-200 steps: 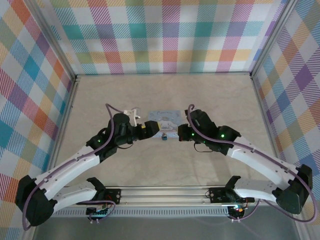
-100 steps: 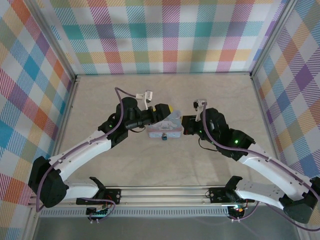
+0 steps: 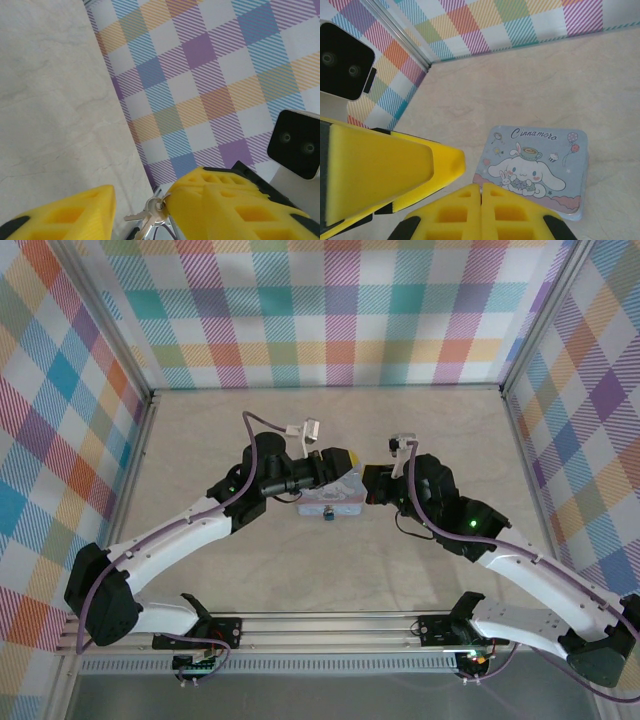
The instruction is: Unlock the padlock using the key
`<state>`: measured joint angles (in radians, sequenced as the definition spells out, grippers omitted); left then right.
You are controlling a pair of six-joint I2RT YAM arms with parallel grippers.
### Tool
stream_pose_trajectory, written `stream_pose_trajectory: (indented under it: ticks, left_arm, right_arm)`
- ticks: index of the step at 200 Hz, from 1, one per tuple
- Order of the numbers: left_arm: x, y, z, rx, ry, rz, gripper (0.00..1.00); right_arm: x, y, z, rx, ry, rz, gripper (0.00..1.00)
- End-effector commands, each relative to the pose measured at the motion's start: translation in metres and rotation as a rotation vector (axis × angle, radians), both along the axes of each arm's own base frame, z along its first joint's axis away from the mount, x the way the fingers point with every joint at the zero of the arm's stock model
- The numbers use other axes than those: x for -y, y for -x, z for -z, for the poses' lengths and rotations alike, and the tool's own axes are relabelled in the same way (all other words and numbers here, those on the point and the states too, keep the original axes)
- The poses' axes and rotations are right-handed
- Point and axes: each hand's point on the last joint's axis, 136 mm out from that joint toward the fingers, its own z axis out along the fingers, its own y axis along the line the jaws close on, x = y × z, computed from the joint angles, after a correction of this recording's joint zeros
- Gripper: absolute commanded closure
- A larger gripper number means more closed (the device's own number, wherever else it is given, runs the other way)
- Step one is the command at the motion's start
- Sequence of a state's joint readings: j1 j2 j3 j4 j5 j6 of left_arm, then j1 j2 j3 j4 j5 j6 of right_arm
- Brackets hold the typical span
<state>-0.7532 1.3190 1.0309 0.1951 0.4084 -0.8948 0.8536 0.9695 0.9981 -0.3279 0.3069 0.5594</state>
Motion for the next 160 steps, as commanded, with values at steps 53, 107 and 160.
stream_pose_trajectory:
  ticks: [53,107,160]
  left_arm:
    - [0.013,0.002,-0.012,0.027,0.036,0.029,0.48]
    - [0.015,0.009,-0.018,0.065,0.143,0.067,0.28]
    - [0.009,0.027,-0.048,0.173,0.295,0.134,0.18]
  right_arm:
    - [0.004,-0.003,-0.013,0.065,-0.047,0.019,1.0]
    - [0.003,0.005,-0.026,0.08,-0.094,-0.013,1.0]
    - [-0.014,0.019,-0.035,0.05,-0.173,-0.126,0.99]
